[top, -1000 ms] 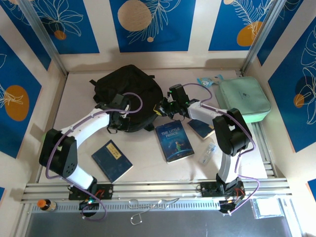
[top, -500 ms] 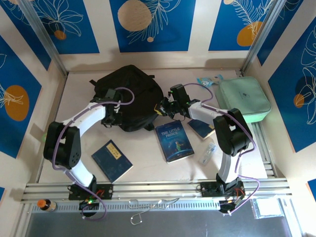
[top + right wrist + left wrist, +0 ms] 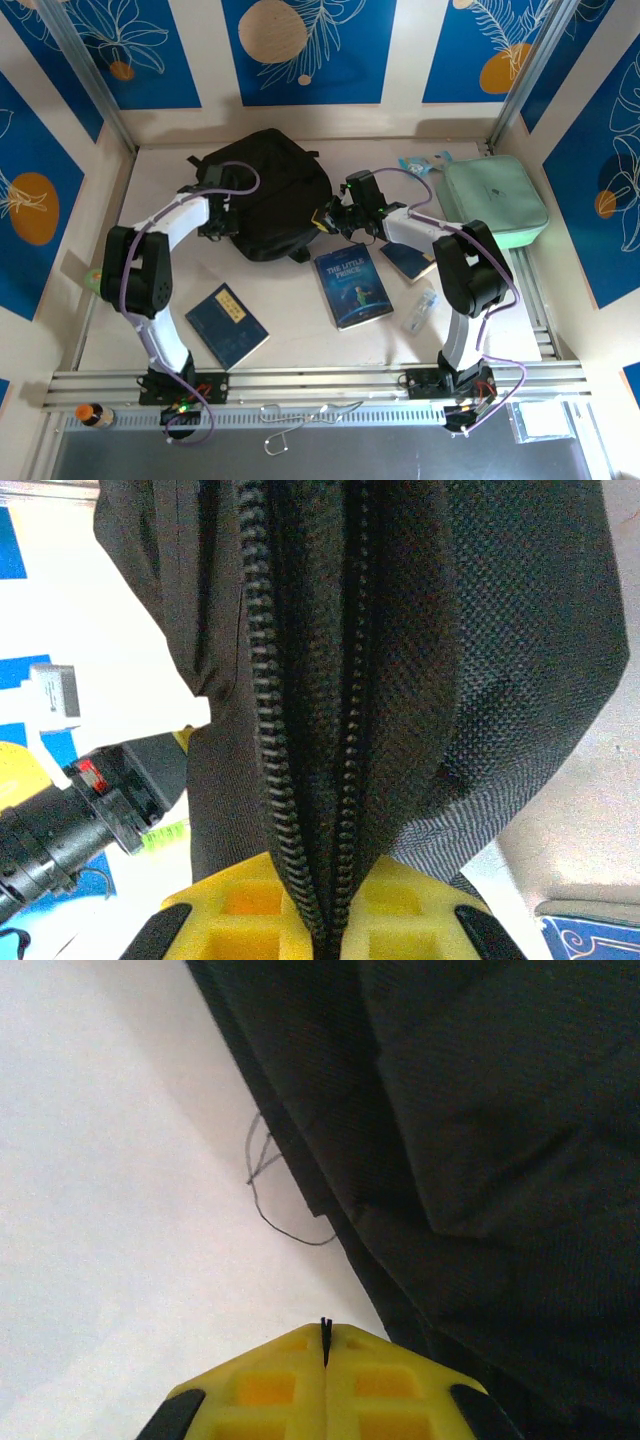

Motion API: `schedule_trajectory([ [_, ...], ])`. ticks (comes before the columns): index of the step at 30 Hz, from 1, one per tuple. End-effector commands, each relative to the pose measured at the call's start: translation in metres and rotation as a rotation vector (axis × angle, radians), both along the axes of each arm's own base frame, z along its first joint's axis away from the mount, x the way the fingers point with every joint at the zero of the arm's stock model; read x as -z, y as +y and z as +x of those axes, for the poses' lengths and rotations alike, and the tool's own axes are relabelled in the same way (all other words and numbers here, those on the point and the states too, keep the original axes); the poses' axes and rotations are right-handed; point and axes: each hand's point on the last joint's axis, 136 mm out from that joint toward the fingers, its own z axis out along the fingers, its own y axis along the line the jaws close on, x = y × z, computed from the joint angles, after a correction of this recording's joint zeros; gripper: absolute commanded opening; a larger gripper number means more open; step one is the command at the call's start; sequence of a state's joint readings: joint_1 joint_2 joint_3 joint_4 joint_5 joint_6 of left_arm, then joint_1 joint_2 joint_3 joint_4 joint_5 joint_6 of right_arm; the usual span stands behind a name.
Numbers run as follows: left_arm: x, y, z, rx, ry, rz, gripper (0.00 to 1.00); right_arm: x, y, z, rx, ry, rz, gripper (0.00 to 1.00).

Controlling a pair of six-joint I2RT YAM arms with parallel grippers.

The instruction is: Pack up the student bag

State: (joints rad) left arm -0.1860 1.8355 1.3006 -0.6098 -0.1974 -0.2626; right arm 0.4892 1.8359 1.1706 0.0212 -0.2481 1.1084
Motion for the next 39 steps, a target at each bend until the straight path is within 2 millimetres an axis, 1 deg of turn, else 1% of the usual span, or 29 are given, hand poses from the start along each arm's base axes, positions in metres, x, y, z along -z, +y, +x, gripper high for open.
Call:
schedule_trajectory([
  [1,-0.012,0.052,0.009,-0.143,-0.031,0.135,0.0,-0.014,-0.005,0.004,0.01,-0.029,0.021,0.02],
  [3,-0.02,0.05,0.012,-0.148,-0.057,0.11,0.0,-0.009,0.006,0.002,-0.017,-0.006,0.037,0.03],
  [5,-0.032,0.048,0.013,-0.152,-0.089,0.088,0.09,-0.004,0.019,0.0,-0.048,0.018,0.054,0.04],
  [7,-0.045,0.049,0.011,-0.17,-0.121,0.075,0.2,0.001,0.033,-0.002,-0.074,0.037,0.066,0.06],
  [9,-0.061,0.049,0.008,-0.192,-0.162,0.053,0.32,0.004,0.048,-0.003,-0.1,0.048,0.079,0.11],
  [10,-0.068,0.049,0.006,-0.197,-0.178,0.04,0.36,0.004,0.053,-0.003,-0.113,0.047,0.086,0.14],
  [12,-0.081,0.045,0.002,-0.197,-0.208,0.004,0.46,0.004,0.063,-0.004,-0.149,0.047,0.093,0.24],
  [13,-0.088,0.04,0.0,-0.19,-0.224,-0.026,0.52,0.002,0.067,-0.004,-0.167,0.041,0.095,0.29],
  [14,-0.093,0.036,-0.003,-0.18,-0.233,-0.051,0.56,0.001,0.066,-0.004,-0.175,0.037,0.092,0.34],
  [15,-0.097,0.031,-0.005,-0.168,-0.237,-0.084,0.58,-0.002,0.064,-0.005,-0.182,0.024,0.084,0.39],
  [17,-0.105,0.02,-0.009,-0.14,-0.247,-0.151,0.63,-0.007,0.051,-0.005,-0.171,-0.013,0.037,0.51],
  [18,-0.108,0.012,-0.011,-0.122,-0.247,-0.19,0.65,-0.01,0.04,-0.006,-0.157,-0.043,-0.003,0.56],
  [20,-0.112,-0.001,-0.015,-0.087,-0.25,-0.26,0.7,-0.012,0.017,-0.009,-0.13,-0.086,-0.092,0.62],
  [23,-0.114,-0.022,-0.02,-0.04,-0.249,-0.371,0.78,-0.005,-0.018,-0.025,-0.11,-0.114,-0.232,0.67],
  [24,-0.114,-0.029,-0.021,-0.026,-0.249,-0.405,0.8,0.0,-0.028,-0.032,-0.108,-0.114,-0.28,0.68],
  [27,-0.114,-0.047,-0.022,0.004,-0.258,-0.479,0.88,0.021,-0.05,-0.051,-0.115,-0.081,-0.376,0.68],
  [30,-0.117,-0.066,-0.02,0.037,-0.275,-0.54,0.95,0.039,-0.061,-0.063,-0.107,-0.02,-0.414,0.68],
  [33,-0.123,-0.085,-0.017,0.081,-0.295,-0.568,1.0,0.048,-0.062,-0.067,-0.091,0.017,-0.402,0.68],
  [36,-0.129,-0.103,-0.016,0.125,-0.3,-0.6,1.0,0.058,-0.064,-0.065,-0.066,0.051,-0.397,0.68],
  [39,-0.129,-0.12,-0.016,0.16,-0.282,-0.616,1.0,0.073,-0.073,-0.062,-0.022,0.106,-0.406,0.67],
])
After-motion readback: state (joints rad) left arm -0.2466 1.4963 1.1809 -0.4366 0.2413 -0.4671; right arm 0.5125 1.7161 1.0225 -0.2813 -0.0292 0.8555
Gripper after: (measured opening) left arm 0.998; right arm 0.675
